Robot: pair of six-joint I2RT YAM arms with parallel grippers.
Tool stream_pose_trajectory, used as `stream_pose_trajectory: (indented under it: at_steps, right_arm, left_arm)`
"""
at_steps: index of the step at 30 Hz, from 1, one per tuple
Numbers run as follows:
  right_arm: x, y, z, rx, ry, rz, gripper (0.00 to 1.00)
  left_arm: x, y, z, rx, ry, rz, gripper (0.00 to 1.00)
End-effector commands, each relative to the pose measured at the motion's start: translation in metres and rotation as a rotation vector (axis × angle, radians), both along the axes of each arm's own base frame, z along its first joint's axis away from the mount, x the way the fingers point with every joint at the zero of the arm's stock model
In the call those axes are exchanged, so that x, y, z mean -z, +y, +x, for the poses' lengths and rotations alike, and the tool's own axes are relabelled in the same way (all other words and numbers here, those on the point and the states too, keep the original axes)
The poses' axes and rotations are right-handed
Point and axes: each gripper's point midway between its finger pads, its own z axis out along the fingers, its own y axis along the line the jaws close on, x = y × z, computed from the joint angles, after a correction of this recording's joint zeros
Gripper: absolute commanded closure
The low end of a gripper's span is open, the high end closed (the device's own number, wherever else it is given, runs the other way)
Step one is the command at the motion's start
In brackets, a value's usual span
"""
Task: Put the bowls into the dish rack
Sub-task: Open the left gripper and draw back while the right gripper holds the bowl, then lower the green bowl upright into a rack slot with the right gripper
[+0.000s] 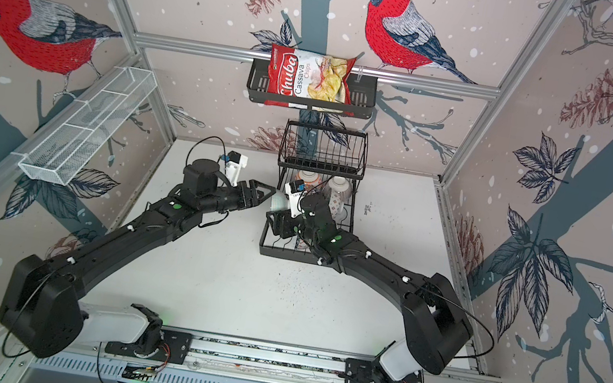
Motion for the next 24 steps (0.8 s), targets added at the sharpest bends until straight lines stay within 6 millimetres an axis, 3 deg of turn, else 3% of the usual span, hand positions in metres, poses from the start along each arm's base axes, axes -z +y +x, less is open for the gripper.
stream_pose_trajectory:
  at_steps: [1, 6, 12, 24]
  right_arm:
    - [-0.01, -0.002, 0.01, 0.05, -0.029, 0.021, 0.4]
    - [0.003, -0.008, 0.02, 0.119, -0.011, -0.044, 0.39]
    - [0.023, -0.009, 0.022, 0.179, 0.011, -0.139, 0.39]
    - [0.039, -0.002, 0.044, 0.239, 0.024, -0.196, 0.39]
  left_arm:
    - [0.005, 0.027, 0.006, -0.135, -0.019, 0.111, 0.34]
    - [0.006, 0.051, 0.006, -0.241, -0.041, 0.184, 0.34]
    - [0.007, 0.065, 0.006, -0.303, -0.055, 0.215, 0.34]
    - [0.014, 0.079, 0.008, -0.35, -0.066, 0.238, 0.34]
